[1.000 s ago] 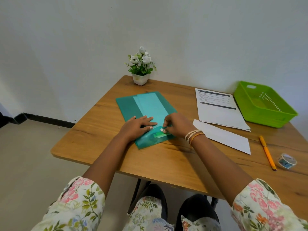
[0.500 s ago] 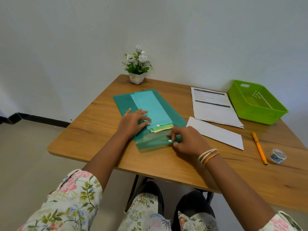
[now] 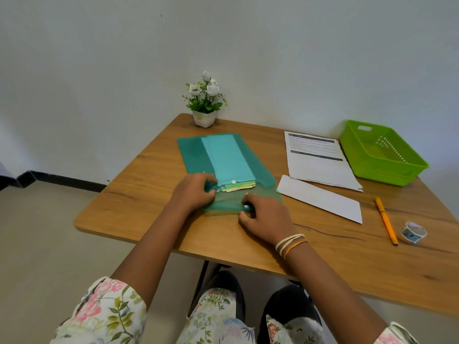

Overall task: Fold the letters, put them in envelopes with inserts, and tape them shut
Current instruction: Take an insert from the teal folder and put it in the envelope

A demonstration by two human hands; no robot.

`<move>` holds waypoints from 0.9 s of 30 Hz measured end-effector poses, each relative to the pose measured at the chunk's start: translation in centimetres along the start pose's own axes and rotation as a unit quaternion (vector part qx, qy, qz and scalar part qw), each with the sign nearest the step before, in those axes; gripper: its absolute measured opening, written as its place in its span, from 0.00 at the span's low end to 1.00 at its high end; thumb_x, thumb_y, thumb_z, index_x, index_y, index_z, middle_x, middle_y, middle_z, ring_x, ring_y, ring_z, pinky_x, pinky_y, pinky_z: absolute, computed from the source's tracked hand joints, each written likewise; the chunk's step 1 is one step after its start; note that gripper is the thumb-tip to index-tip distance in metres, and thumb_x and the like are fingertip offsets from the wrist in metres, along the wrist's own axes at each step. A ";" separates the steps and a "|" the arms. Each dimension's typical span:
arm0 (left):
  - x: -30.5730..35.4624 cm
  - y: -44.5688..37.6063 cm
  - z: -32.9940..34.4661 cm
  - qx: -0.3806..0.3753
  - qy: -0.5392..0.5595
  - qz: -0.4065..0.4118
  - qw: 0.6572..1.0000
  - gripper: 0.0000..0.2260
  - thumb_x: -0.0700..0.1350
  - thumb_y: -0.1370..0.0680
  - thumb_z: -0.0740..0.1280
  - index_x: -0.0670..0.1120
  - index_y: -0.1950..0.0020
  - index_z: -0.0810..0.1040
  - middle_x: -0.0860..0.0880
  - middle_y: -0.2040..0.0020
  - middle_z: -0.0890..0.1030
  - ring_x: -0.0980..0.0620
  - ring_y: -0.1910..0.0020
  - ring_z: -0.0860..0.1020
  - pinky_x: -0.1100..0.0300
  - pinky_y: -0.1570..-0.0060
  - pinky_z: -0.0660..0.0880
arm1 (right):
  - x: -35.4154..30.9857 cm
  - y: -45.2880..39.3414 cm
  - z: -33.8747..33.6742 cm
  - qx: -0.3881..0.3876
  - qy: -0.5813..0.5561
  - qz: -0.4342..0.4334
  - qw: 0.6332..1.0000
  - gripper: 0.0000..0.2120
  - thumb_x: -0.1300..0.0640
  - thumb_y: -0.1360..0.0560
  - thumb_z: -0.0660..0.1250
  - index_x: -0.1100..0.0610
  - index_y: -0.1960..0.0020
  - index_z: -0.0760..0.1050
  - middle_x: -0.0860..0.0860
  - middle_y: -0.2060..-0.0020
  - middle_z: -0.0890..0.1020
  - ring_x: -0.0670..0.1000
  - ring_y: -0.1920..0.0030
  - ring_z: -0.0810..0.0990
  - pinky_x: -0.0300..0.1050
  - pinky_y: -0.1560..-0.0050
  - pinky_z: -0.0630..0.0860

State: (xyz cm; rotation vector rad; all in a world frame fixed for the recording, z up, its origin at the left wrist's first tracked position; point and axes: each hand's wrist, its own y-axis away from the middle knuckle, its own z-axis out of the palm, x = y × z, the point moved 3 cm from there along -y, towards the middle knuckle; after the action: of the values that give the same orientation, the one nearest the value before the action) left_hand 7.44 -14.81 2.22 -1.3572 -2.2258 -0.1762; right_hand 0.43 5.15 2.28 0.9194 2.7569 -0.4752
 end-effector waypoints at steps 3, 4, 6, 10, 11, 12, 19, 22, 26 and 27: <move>0.7 0.2 0.5 0.053 -0.021 -0.027 0.998 0.17 0.48 0.27 0.68 0.53 0.38 0.79 0.49 0.40 0.81 0.47 0.40 0.77 0.51 0.45 0.77 | -0.4 0.1 0.1 0.015 0.011 0.008 1.000 0.16 0.41 0.27 0.61 0.47 0.44 0.73 0.47 0.52 0.81 0.49 0.53 0.79 0.43 0.59 0.76; 0.9 0.3 0.6 0.076 -0.029 -0.032 0.996 0.16 0.48 0.27 0.67 0.52 0.38 0.80 0.48 0.41 0.81 0.46 0.41 0.77 0.51 0.46 0.77 | -0.5 0.2 0.2 0.020 0.015 0.007 1.000 0.16 0.41 0.27 0.61 0.47 0.44 0.73 0.47 0.52 0.81 0.49 0.53 0.79 0.43 0.59 0.75; 1.2 0.6 0.9 0.119 -0.030 -0.028 0.992 0.14 0.48 0.25 0.67 0.50 0.40 0.82 0.47 0.44 0.83 0.46 0.44 0.78 0.52 0.49 0.77 | -0.5 0.3 0.2 0.026 0.015 0.006 1.000 0.15 0.41 0.27 0.61 0.48 0.44 0.74 0.47 0.53 0.81 0.49 0.53 0.79 0.42 0.59 0.74; 0.7 0.8 1.0 0.167 0.023 -0.041 0.985 0.09 0.48 0.24 0.68 0.48 0.48 0.85 0.48 0.52 0.85 0.47 0.51 0.81 0.55 0.56 0.77 | -0.1 0.5 0.0 0.029 -0.009 -0.002 1.000 0.17 0.41 0.28 0.63 0.48 0.43 0.75 0.46 0.51 0.81 0.48 0.51 0.78 0.44 0.56 0.76; 0.5 0.6 0.9 0.176 0.043 -0.052 0.982 0.08 0.48 0.25 0.69 0.48 0.50 0.85 0.48 0.53 0.85 0.47 0.51 0.81 0.56 0.55 0.77 | 0.0 0.5 0.0 0.026 -0.025 -0.004 0.999 0.18 0.40 0.28 0.63 0.48 0.43 0.75 0.46 0.50 0.81 0.48 0.50 0.78 0.44 0.54 0.77; 0.1 0.4 0.8 0.178 0.065 -0.061 0.980 0.08 0.49 0.26 0.71 0.48 0.51 0.85 0.49 0.53 0.85 0.47 0.50 0.81 0.56 0.53 0.77 | 0.1 0.4 -0.1 0.024 -0.044 -0.004 0.999 0.19 0.40 0.28 0.64 0.49 0.43 0.76 0.47 0.49 0.81 0.48 0.49 0.78 0.45 0.52 0.77; -0.6 0.0 0.9 -0.013 0.084 -0.014 0.996 0.28 0.53 0.31 0.76 0.52 0.32 0.75 0.55 0.29 0.71 0.55 0.28 0.65 0.53 0.29 0.64 | 0.5 0.1 0.0 0.029 -0.094 0.012 0.995 0.18 0.41 0.27 0.65 0.50 0.42 0.77 0.47 0.46 0.81 0.48 0.47 0.77 0.45 0.48 0.76; -1.6 -0.5 0.3 -0.068 0.113 0.008 0.991 0.25 0.45 0.27 0.74 0.50 0.31 0.74 0.53 0.28 0.70 0.55 0.28 0.65 0.60 0.28 0.58 | 0.8 0.3 0.2 0.034 -0.112 0.014 0.993 0.18 0.43 0.26 0.66 0.50 0.40 0.77 0.47 0.45 0.81 0.47 0.46 0.77 0.43 0.47 0.75; -1.6 0.2 0.5 0.034 0.093 0.061 0.993 0.15 0.40 0.25 0.71 0.43 0.38 0.80 0.46 0.37 0.79 0.52 0.33 0.73 0.65 0.34 0.63 | 0.9 0.5 0.5 0.040 -0.110 0.016 0.993 0.18 0.43 0.26 0.65 0.50 0.39 0.77 0.46 0.44 0.81 0.47 0.44 0.77 0.42 0.45 0.74; -1.5 0.4 0.6 0.061 0.076 0.070 0.993 0.13 0.40 0.24 0.70 0.43 0.40 0.81 0.45 0.40 0.80 0.51 0.35 0.75 0.62 0.34 0.67 | 0.8 0.5 0.5 0.042 -0.104 0.016 0.994 0.19 0.43 0.26 0.65 0.50 0.39 0.77 0.46 0.44 0.81 0.47 0.45 0.77 0.42 0.46 0.74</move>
State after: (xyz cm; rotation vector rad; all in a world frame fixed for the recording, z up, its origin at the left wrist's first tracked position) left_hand 8.09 -15.53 0.89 -1.3796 -1.9755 -0.0875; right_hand 0.09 5.77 1.44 0.8774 2.5468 -0.6460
